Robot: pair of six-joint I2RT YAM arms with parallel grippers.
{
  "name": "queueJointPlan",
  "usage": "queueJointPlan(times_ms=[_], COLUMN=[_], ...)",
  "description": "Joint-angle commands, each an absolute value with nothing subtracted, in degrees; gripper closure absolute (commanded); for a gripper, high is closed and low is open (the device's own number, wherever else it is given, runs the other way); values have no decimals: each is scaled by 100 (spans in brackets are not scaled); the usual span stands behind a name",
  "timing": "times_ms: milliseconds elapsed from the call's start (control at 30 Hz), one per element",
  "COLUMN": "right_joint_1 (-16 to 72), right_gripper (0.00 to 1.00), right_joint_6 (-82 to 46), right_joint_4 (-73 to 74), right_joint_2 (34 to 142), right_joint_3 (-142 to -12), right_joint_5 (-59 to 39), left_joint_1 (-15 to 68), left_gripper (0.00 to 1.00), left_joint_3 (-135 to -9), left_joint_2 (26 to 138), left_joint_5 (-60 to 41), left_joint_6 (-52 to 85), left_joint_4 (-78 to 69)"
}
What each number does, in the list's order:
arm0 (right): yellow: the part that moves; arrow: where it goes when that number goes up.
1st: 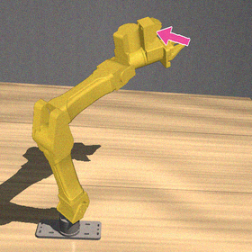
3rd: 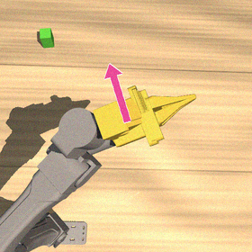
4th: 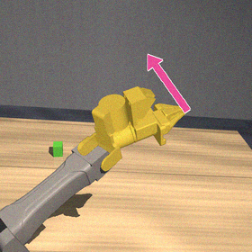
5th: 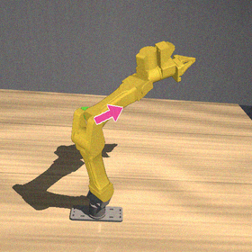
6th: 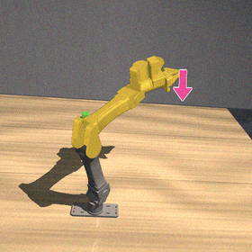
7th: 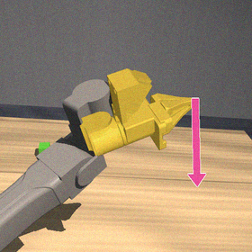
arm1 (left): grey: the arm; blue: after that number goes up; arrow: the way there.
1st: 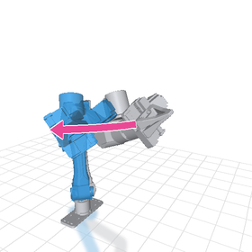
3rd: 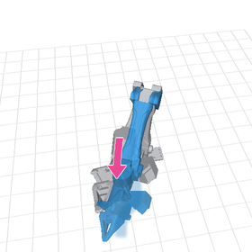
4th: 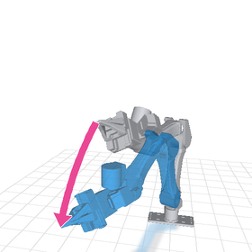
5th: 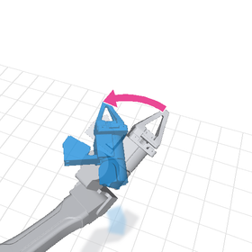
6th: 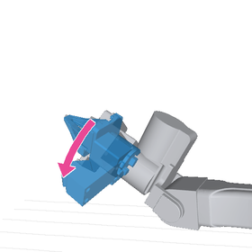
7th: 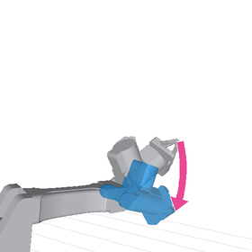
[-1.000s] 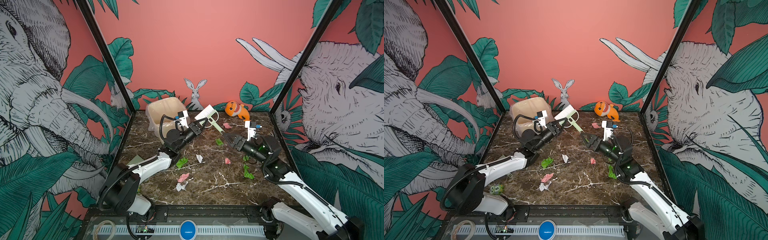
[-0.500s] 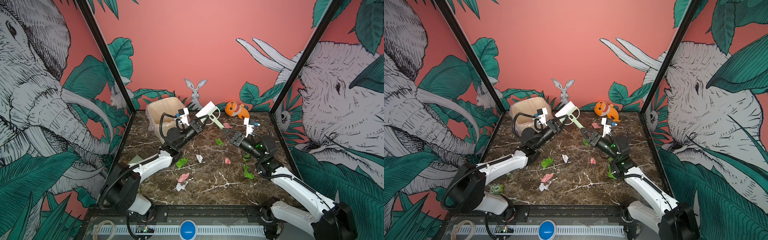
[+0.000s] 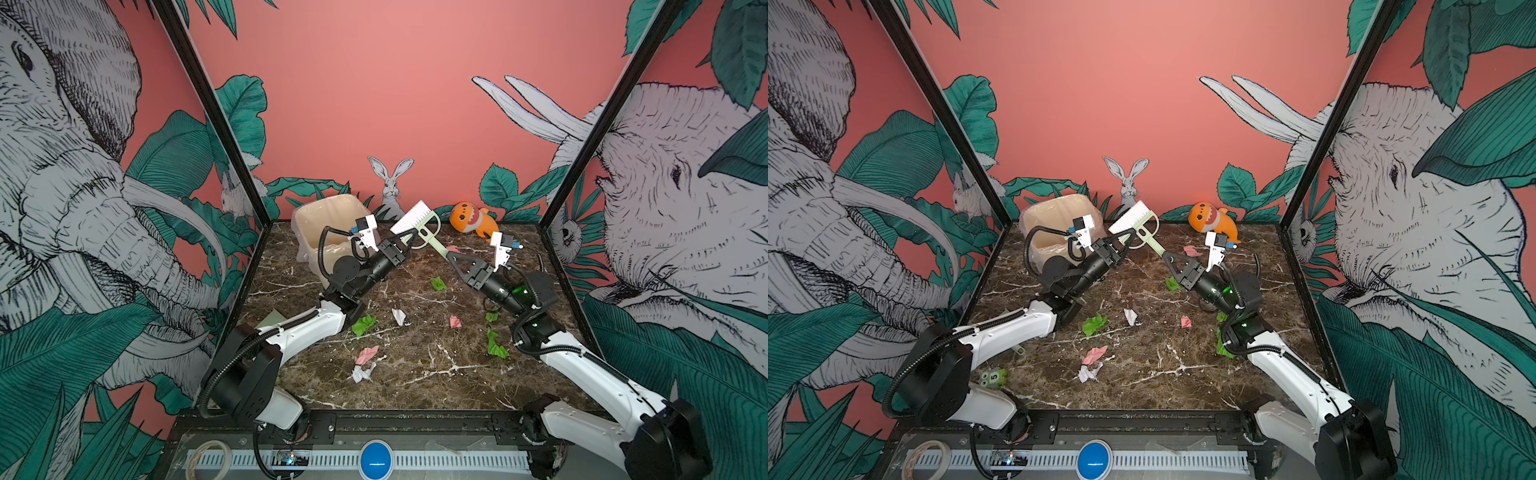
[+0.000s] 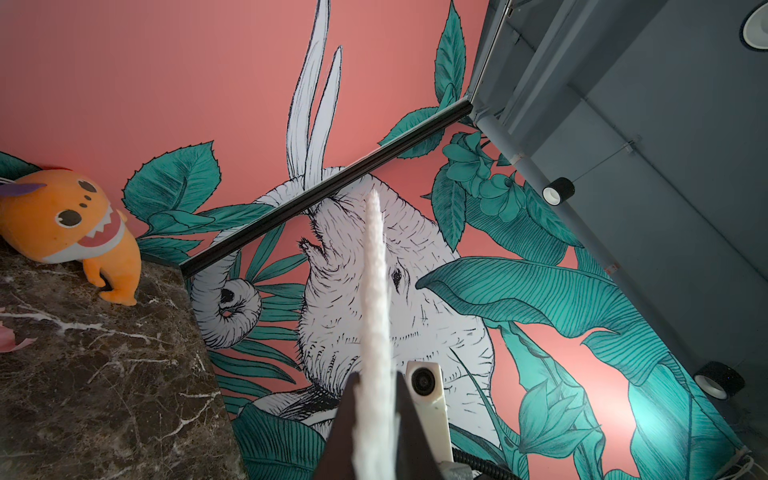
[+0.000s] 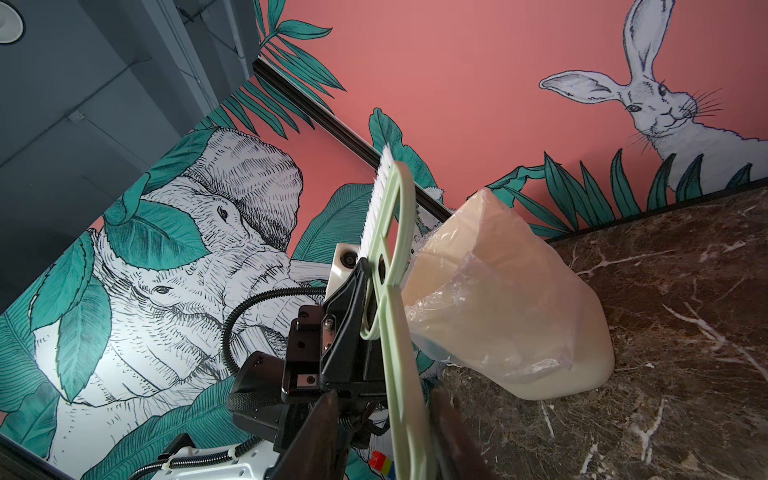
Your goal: Sweep away the paper scraps from the table
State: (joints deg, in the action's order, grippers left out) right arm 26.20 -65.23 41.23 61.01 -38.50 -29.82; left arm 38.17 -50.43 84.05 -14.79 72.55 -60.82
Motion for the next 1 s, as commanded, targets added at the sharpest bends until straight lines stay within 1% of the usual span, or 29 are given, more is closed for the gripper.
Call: queueJointPlan(times_ms=[0,267,633,967], right_joint_1=[2611,2619,2614,2616], right_gripper=[66,71,73,81], right_joint_6=[-7180,-7168,-7171,-7162], right_joint_4=[4648,4619,4606,4563], right_joint_2=[6120,6132,6143,6107], right_joint_3=[-3876,-3922,-3940,-3923], right_joint_5=[-2967,-3040,-3086,-3062], left_joint_1=[3839,3834,3841,3840], left_gripper=[100,100,100,100], left_joint_3=[-4994,-5052,-5104,-5083], left_joint_2=[8367,8424,8541,8552], left_joint_5=[-1483,-1562,-1617,-1625], left_joint_6=[7316,7329,7400,7405], left_joint_4=[-6265,-6176,-6214,-6223])
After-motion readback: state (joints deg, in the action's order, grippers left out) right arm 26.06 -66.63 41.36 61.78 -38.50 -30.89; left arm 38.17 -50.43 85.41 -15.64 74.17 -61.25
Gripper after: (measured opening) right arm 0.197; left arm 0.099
